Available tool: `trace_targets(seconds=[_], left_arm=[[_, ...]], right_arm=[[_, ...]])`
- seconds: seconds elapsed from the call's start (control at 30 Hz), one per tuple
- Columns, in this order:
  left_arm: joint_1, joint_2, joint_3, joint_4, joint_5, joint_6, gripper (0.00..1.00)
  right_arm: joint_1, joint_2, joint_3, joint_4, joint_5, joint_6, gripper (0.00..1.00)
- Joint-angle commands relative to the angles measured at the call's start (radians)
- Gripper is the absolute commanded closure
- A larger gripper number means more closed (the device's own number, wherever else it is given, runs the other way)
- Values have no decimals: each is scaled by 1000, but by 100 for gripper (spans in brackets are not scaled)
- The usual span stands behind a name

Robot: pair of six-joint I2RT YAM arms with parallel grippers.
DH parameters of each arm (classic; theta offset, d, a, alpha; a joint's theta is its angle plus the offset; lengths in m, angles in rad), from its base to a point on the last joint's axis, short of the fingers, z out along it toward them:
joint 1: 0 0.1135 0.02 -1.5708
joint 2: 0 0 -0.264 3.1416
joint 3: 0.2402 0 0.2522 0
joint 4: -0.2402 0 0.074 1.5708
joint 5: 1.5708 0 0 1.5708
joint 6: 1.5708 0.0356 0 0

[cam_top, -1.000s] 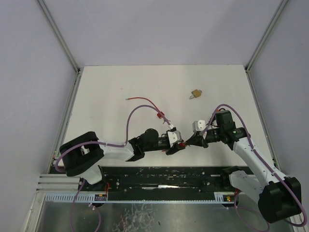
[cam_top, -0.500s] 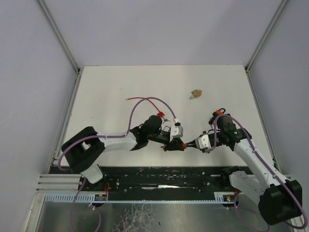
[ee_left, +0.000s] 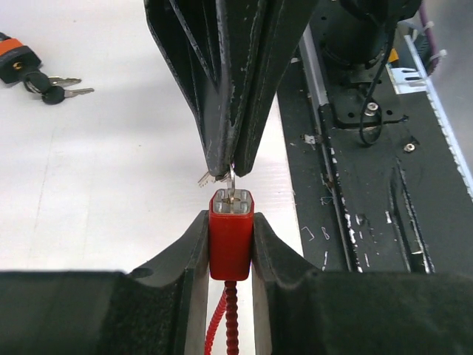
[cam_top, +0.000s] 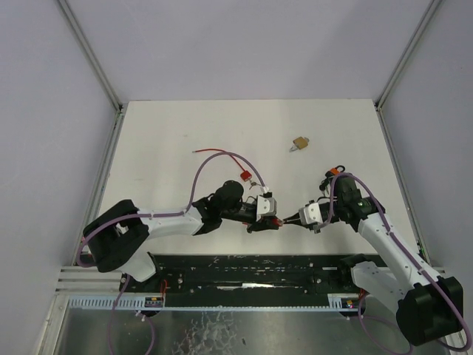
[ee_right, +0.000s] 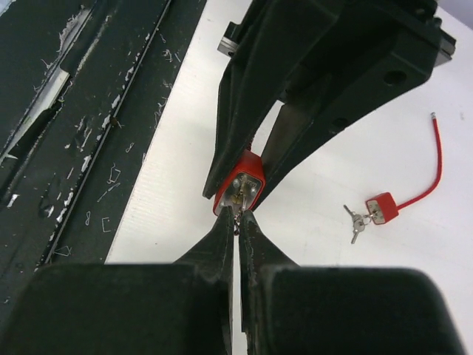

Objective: Lock with the key
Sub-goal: Lock the lock.

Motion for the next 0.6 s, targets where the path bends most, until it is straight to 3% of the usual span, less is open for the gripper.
trace_targets(seconds=[0.0,0.3,0.57], left_arm=[[-16,-20,-21,47,-168,74,100],[-92,6,32,-115,-386,169,100],[-102,-49,-36,-48,-476,209,100]], right_arm=[[-3,8,32,-34,-39,103,100],[-16,-24,31,18,-11,182,100],[-16,-43,22,89,61,261,100]])
